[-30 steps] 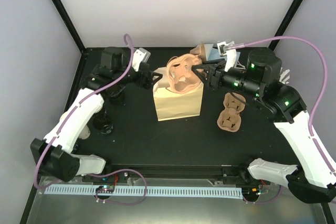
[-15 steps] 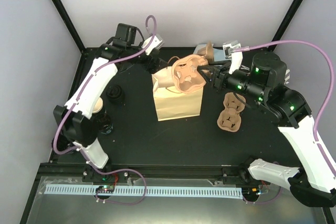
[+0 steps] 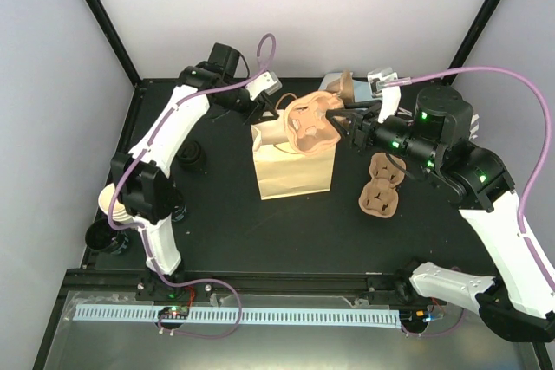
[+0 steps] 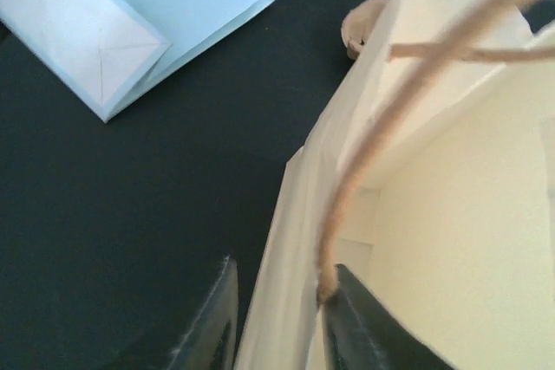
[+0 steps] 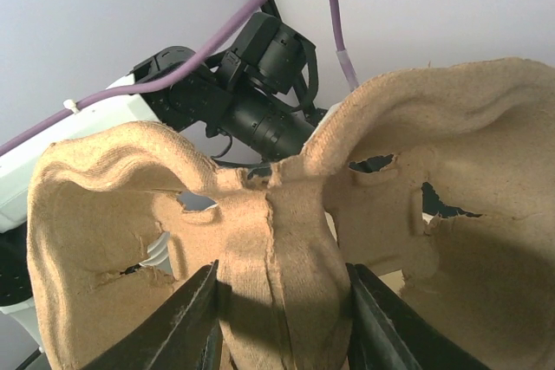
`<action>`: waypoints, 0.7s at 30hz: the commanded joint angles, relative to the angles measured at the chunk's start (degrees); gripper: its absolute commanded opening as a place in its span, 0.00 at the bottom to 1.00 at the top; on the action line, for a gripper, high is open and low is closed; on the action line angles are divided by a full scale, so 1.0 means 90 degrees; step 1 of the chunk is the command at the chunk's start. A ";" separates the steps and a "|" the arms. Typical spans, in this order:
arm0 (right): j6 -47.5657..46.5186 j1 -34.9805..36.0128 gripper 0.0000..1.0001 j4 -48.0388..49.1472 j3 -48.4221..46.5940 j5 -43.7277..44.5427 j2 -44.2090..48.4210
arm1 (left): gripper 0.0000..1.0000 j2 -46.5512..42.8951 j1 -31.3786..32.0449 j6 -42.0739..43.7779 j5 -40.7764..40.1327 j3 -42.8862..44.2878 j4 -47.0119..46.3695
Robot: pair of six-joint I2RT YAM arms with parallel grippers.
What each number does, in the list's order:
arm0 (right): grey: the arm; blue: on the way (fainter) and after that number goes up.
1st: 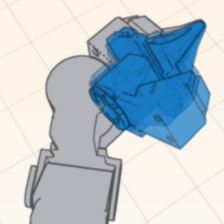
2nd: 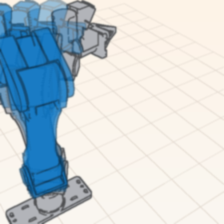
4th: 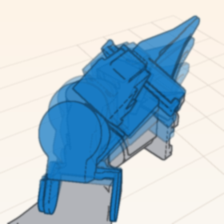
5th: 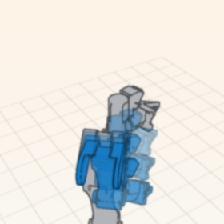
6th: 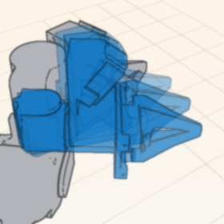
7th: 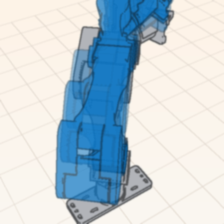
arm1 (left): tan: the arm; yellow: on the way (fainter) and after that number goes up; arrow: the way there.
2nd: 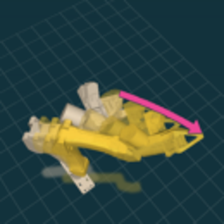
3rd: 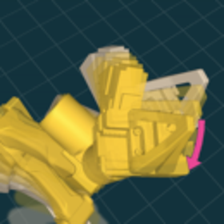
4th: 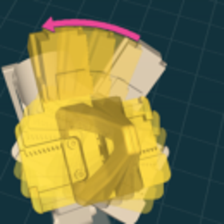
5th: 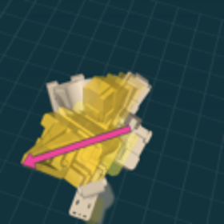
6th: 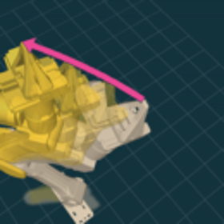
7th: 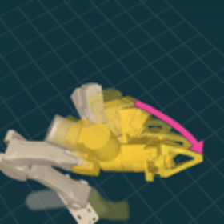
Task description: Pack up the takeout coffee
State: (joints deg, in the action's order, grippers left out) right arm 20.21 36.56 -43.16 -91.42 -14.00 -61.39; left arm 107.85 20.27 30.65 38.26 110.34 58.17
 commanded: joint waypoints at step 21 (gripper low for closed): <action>-0.0385 -0.0030 0.39 0.0325 0.0997 -0.1654 0.0392 | 0.02 -0.3523 0.0409 -0.0721 -0.1930 -0.3041 -0.2091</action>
State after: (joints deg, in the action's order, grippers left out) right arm 18.15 36.53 -43.20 -84.99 -22.24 -59.37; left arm 83.37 22.98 25.80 29.19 87.79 48.42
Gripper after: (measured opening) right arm 0.394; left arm 0.019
